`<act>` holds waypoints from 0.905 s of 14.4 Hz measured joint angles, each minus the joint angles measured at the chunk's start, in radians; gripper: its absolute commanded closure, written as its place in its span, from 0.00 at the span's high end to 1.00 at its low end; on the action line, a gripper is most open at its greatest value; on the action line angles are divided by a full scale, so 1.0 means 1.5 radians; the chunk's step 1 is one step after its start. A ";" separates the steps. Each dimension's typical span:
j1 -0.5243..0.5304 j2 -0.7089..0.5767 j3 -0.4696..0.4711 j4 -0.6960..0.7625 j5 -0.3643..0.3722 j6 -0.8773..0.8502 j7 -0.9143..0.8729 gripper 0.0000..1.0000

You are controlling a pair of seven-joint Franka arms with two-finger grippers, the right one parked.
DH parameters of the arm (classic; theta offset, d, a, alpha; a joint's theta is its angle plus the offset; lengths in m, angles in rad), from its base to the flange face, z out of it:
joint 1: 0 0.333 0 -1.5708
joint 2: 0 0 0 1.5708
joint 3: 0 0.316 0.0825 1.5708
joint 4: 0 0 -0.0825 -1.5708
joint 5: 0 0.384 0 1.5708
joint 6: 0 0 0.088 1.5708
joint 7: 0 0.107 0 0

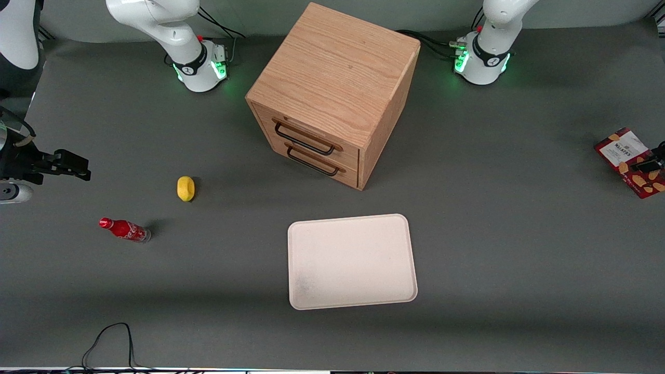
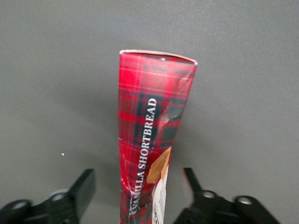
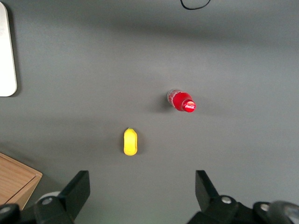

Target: Place red cookie box on tray

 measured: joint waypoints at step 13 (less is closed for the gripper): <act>-0.007 -0.010 -0.005 0.035 0.001 -0.053 0.057 0.00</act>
